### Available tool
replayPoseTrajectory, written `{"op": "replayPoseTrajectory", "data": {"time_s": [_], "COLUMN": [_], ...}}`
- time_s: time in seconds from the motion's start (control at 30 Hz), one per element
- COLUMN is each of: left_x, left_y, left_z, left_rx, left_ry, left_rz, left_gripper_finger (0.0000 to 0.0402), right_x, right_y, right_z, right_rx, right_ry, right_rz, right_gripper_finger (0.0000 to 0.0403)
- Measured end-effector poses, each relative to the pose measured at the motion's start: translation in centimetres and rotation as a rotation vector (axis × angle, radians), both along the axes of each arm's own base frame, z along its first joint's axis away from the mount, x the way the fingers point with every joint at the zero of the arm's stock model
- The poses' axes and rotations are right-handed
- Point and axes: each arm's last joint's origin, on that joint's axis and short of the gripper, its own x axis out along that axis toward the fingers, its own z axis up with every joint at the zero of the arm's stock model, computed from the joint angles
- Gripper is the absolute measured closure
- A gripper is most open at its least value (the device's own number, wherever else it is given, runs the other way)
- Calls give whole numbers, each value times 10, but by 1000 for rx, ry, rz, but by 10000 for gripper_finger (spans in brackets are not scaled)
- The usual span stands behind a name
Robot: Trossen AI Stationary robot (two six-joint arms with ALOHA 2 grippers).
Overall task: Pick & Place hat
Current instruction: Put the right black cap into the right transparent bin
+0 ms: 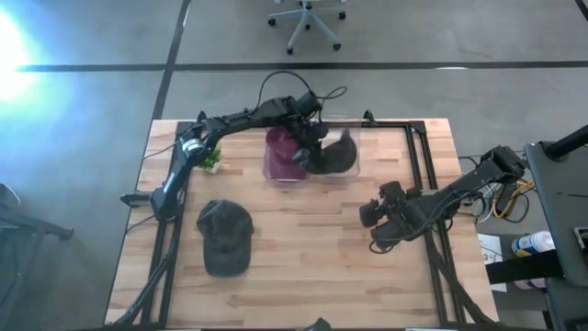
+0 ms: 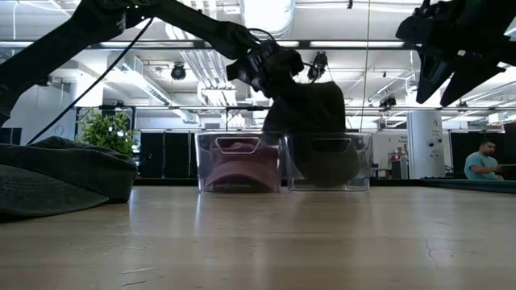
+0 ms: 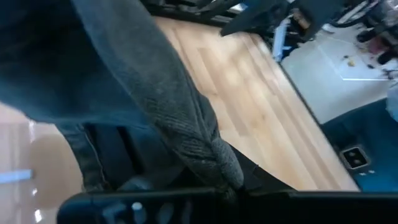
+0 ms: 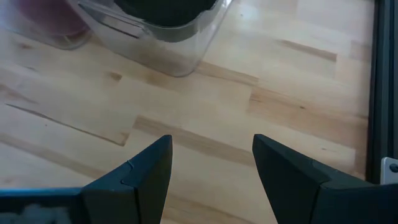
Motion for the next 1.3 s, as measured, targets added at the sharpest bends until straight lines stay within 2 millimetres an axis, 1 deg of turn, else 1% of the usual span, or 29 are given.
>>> {"op": "replayPoseTrajectory", "data": {"time_s": [0.07,0.17,0.23,0.33,0.43,0.57,0.7,0.8,0.9,1.03,1.13,1.23,1.3], "left_x": [1,6,10,13,15,19,23,24,26,31,34,37,40], "left_y": [0,5,9,14,17,22,25,28,30,33,35,36,38], "left_z": [7,18,22,22,20,8,-4,-11,-8,2,6,-1,-12], "left_rx": [11,165,243,280,320,410,414,451,470,503,521,513,508], "left_ry": [-22,-77,-114,-169,-183,-155,-135,-99,-117,-225,-278,-285,-265], "left_rz": [-4,69,117,138,164,194,195,232,265,296,305,296,292], "left_gripper_finger": [401,397,389,380,378,376,375,374,374,374,374,374,374], "right_x": [0,1,2,4,5,5,6,8,8,7,6,6,6], "right_y": [0,1,1,2,3,3,3,4,4,4,3,3,3], "right_z": [0,0,0,0,-1,-1,-1,-1,-2,-5,-7,-7,-8], "right_rx": [2,8,14,24,30,31,38,44,45,39,38,38,39], "right_ry": [-3,-14,-27,-45,-55,-58,-71,-80,-82,-72,-70,-70,-71], "right_rz": [0,0,0,0,0,0,1,14,17,14,14,14,14], "right_gripper_finger": [184,184,184,184,184,184,184,184,184,184,184,184,184]}}
